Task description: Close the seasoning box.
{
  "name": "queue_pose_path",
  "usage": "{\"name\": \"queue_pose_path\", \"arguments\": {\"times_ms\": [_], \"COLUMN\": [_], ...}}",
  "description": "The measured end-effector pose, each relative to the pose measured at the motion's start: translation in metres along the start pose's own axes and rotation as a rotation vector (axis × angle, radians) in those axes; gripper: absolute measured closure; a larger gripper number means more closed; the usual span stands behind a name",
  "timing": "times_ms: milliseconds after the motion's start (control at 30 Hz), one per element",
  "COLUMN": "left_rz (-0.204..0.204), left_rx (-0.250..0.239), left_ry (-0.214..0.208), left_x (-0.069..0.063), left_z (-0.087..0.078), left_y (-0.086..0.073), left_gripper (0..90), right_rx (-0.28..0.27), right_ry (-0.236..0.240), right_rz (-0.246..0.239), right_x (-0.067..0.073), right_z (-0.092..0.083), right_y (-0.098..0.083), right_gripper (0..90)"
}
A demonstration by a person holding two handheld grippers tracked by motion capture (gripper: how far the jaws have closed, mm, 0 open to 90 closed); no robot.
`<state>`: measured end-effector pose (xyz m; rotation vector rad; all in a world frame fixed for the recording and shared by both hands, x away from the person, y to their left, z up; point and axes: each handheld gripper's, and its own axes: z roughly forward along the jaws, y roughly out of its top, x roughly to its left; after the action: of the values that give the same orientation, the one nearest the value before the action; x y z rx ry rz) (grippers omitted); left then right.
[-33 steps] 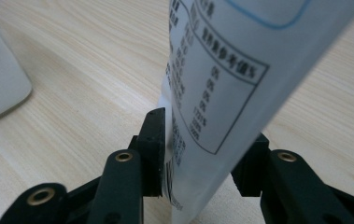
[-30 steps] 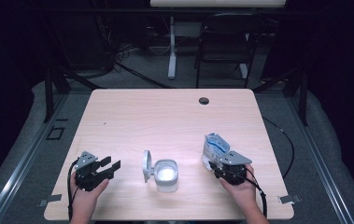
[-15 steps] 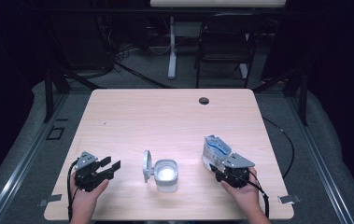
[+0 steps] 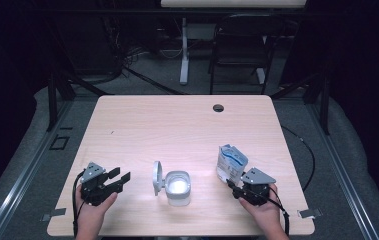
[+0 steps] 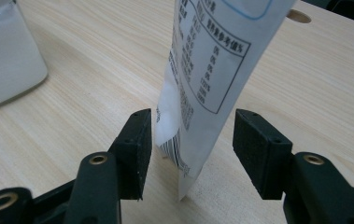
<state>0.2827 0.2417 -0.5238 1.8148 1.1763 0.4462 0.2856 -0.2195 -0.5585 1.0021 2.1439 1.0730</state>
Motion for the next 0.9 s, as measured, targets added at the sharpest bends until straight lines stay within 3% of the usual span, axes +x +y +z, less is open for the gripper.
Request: {"name": "queue_pose_path", "arguments": {"times_ms": [200,300,400,667,900], "left_rz": [0.027,0.042,0.077,0.116,0.14], "left_rx": [-0.003,-0.001,0.001,0.015,0.009], "left_ry": [-0.035,-0.065,-0.086,-0.133,-0.164], "left_x": [-0.012,-0.02,-0.028,-0.041,-0.054], "left_z": [-0.002,-0.002,-0.003,-0.002,0.002], "left_y": [0.006,0.009,0.012,0.017,0.021], "left_gripper": [56.9,67.4,72.1,89.7,90.0], "right_rx": [-0.015,-0.023,-0.02,-0.017,-0.025], "right_ry": [0.012,0.016,0.02,0.011,-0.002], "right_rz": [-0.002,-0.004,-0.008,-0.004,0.013], "right_x": [0.003,0.005,0.007,0.009,0.008], "right_z": [-0.01,-0.015,-0.019,-0.021,-0.025], "right_y": [0.0,-0.001,-0.002,-0.006,-0.007], "right_gripper": [45.9,45.5,45.2,44.7,43.9]}}
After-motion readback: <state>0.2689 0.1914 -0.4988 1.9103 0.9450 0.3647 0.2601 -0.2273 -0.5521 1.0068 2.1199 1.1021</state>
